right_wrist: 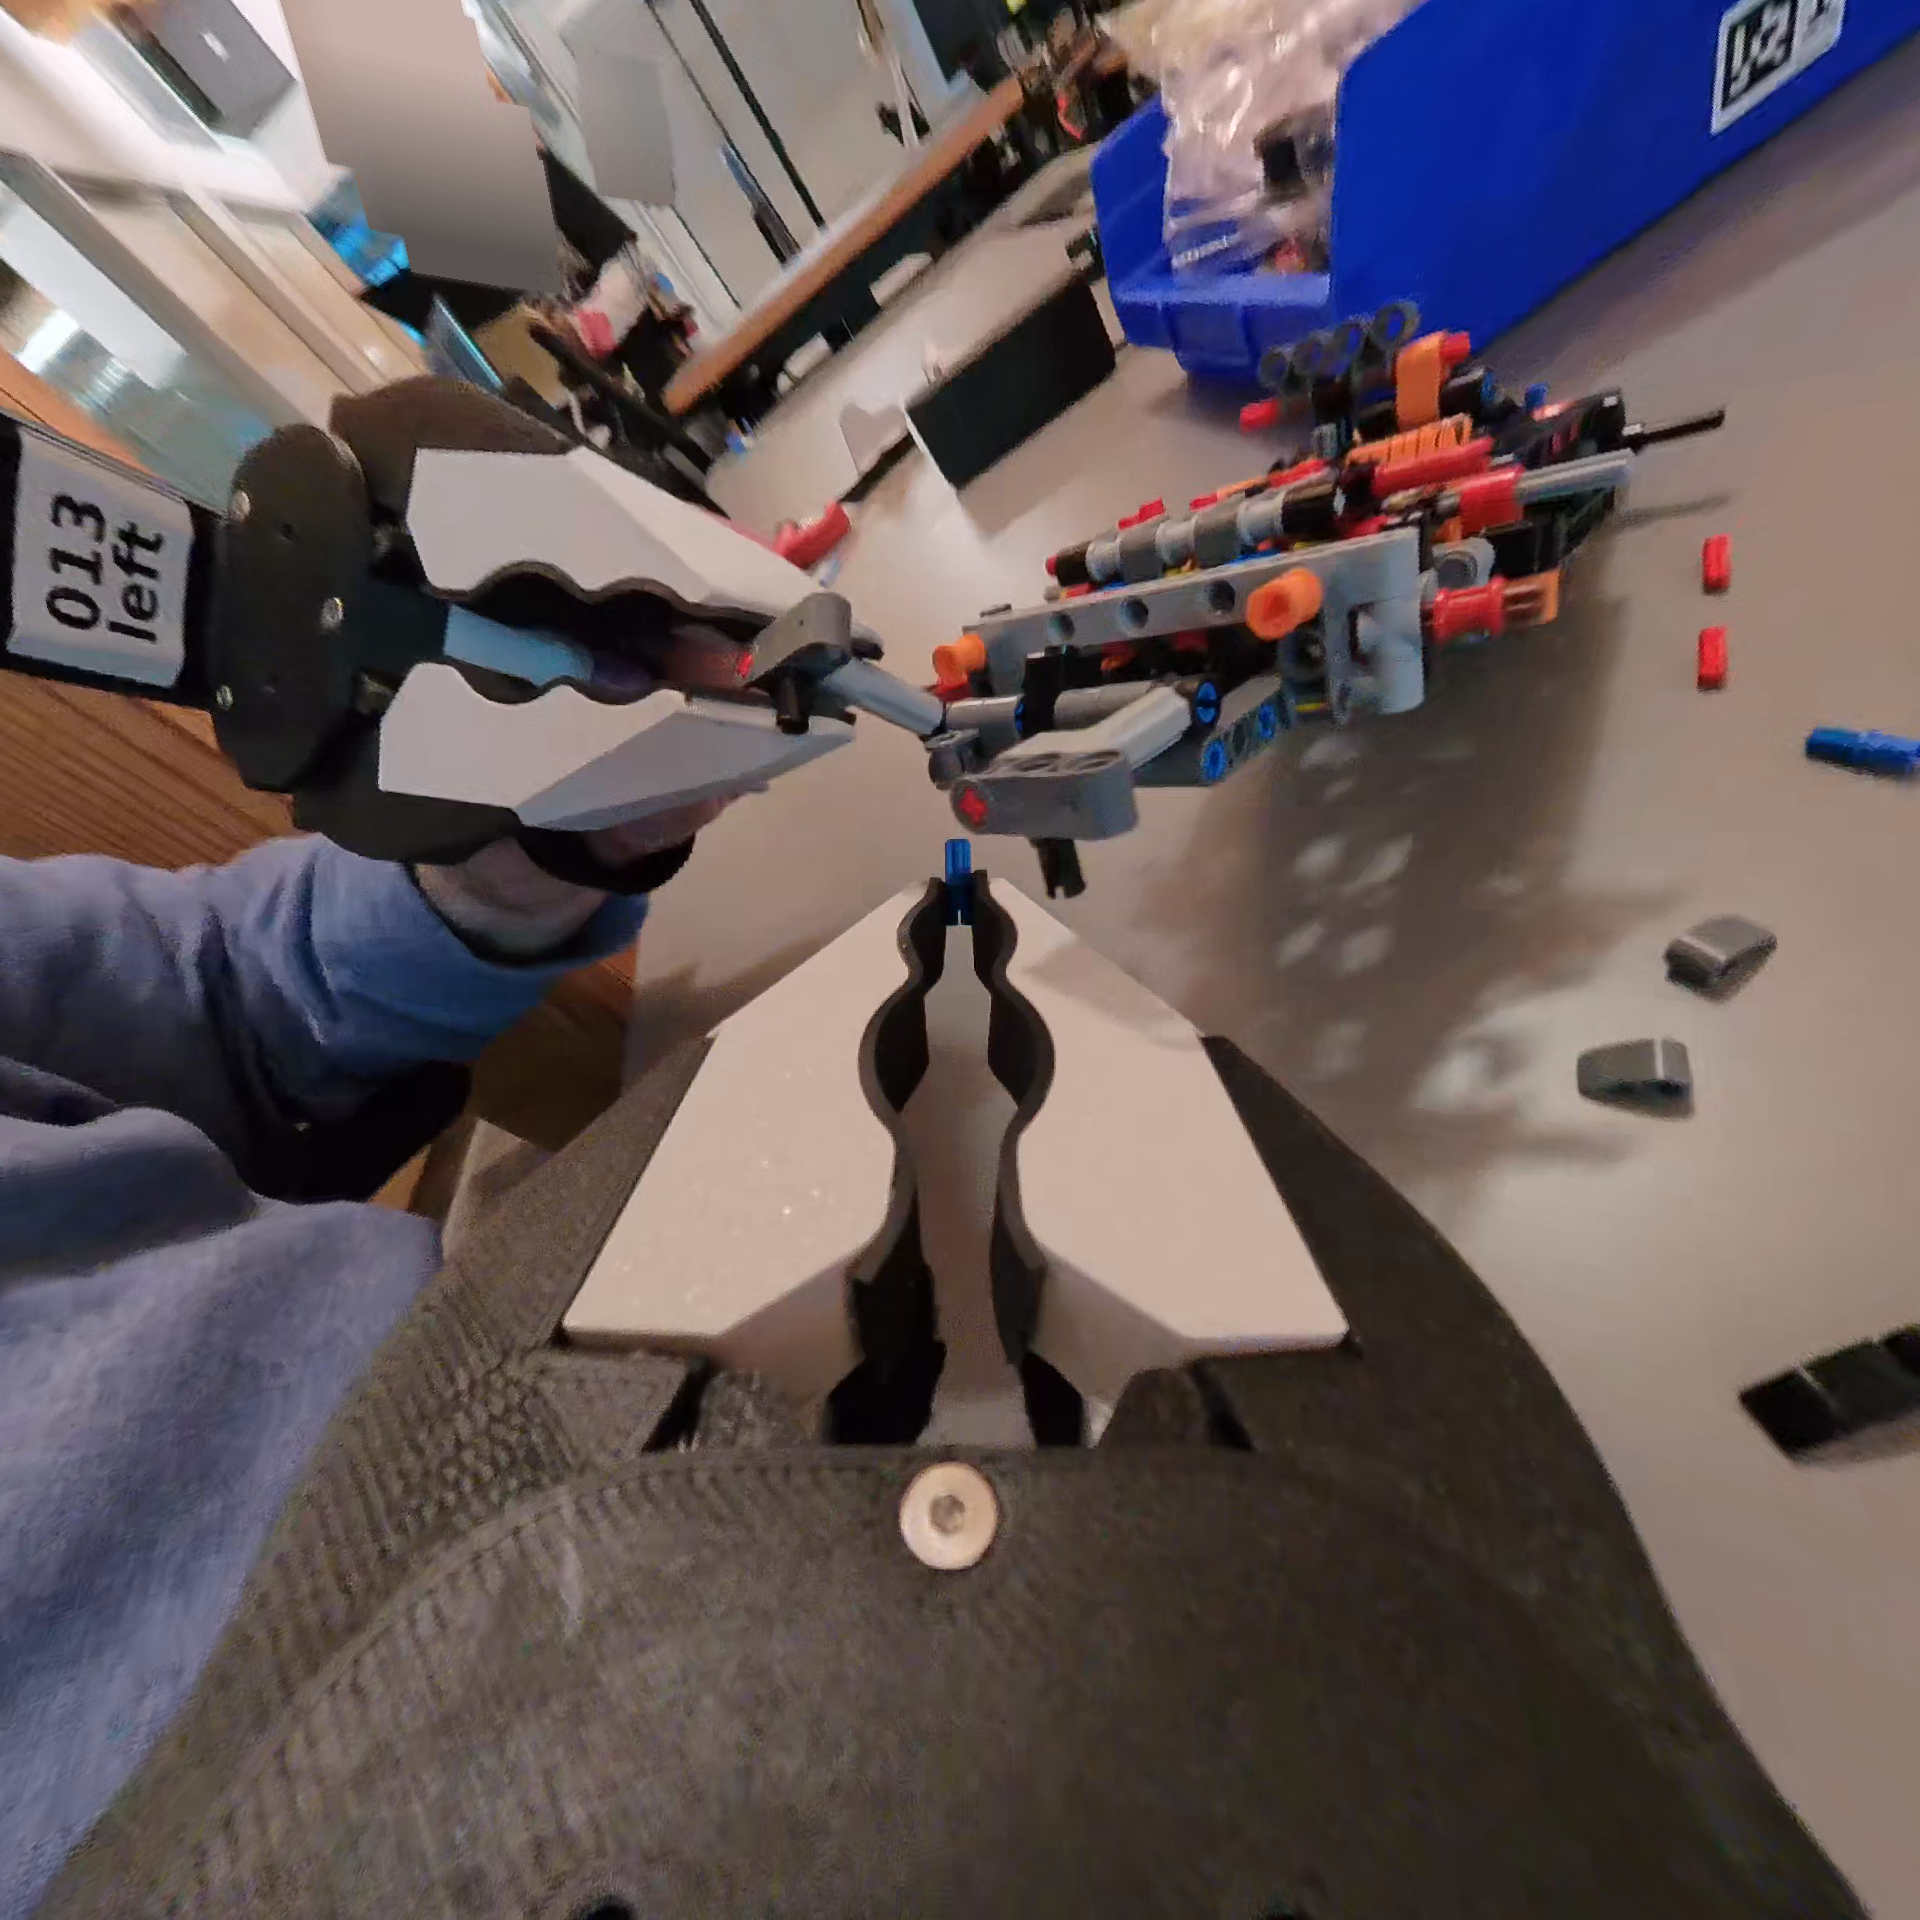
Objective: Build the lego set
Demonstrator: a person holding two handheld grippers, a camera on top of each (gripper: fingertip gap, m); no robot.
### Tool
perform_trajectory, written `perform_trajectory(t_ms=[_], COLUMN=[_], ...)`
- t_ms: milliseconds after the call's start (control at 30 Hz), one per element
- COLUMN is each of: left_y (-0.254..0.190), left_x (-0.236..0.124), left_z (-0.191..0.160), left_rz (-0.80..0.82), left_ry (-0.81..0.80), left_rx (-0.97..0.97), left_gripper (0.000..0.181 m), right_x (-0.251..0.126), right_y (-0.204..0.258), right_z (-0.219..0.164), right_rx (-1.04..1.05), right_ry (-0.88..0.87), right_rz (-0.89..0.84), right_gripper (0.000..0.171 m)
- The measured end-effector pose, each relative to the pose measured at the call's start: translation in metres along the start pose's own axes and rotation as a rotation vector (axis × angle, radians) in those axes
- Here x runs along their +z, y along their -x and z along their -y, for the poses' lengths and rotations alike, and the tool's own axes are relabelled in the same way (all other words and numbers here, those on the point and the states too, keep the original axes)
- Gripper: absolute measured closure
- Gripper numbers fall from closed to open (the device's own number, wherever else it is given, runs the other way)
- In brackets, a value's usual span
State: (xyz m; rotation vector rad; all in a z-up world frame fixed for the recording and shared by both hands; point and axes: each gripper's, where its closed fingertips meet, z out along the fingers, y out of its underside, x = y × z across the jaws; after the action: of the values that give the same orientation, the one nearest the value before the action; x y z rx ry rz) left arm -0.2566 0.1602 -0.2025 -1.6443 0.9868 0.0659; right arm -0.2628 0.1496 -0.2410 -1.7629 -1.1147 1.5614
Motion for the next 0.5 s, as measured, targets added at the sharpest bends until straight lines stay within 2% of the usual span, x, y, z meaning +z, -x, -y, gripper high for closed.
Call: perform_trajectory(t_ms=[167, 500], left_y=[0.012, 0.029], left_x=[-0.002, -0.003], left_z=[0.011, 0.021], left_rz=[0.01, 0.012], left_ry=[-0.007, -0.041], left_rx=[-0.06, -0.13], left_gripper=[0.174, 0.174], right_x=[-0.004, -0.002], right_y=[0.008, 0.009], right_z=[0.025, 0.045], right_rx=[-0.004, -0.029], right_ry=[-0.136, -0.197], right_rz=[0.092, 0.156], right_gripper=[0.169, 0.169])
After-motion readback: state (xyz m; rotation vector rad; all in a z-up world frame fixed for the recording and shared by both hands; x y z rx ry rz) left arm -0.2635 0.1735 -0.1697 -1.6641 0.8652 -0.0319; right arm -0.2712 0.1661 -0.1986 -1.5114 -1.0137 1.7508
